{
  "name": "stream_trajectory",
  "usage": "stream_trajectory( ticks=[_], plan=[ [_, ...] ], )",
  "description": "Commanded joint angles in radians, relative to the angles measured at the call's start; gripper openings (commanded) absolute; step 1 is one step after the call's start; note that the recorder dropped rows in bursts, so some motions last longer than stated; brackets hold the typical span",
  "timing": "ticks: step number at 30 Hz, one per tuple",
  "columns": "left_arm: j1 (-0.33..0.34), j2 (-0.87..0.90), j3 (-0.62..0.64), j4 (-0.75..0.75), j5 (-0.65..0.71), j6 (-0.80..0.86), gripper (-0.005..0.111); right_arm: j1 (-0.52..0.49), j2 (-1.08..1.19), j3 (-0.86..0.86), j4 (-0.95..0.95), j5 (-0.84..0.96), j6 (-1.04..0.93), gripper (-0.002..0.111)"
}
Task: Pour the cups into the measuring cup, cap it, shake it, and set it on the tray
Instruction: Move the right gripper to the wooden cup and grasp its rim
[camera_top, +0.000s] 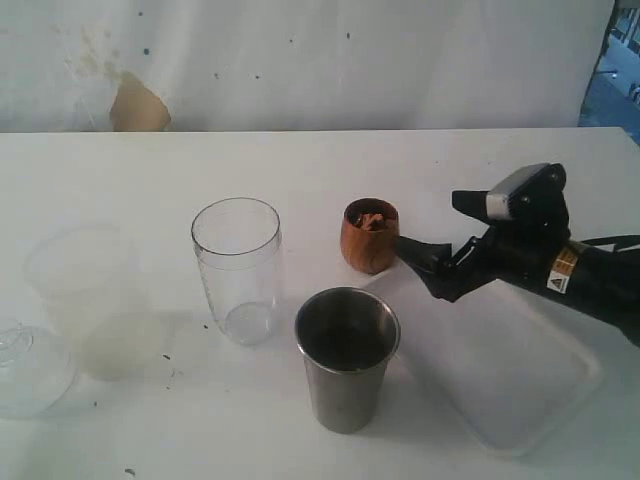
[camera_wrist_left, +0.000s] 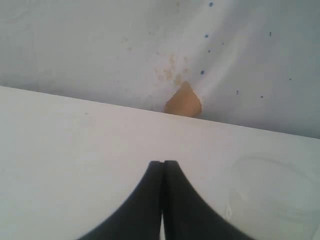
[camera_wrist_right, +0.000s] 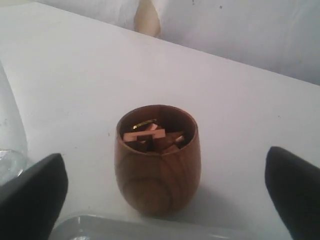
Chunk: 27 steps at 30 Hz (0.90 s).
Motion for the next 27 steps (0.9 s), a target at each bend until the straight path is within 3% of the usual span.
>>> stream_trajectory(
  ticks=[1, 9, 21, 27],
  plan=[
    [0.004, -0.004, 0.004, 0.002, -0.009, 0.000, 0.000, 0.016, 0.058, -0.061, -0.038, -0.025, 0.002, 0.105],
    [0.004, -0.004, 0.004, 0.007, -0.009, 0.000, 0.000, 0.087, 0.175, -0.180, -0.037, -0.014, 0.002, 0.105],
    [0.004, -0.004, 0.004, 0.007, -0.011, 0.002, 0.000, 0.101, 0.304, -0.313, -0.034, -0.068, 0.031, 0.105],
    [0.004, -0.004, 0.004, 0.007, -0.011, 0.002, 0.000, 0.138, 0.311, -0.340, -0.027, -0.004, 0.031, 0.105]
  ],
)
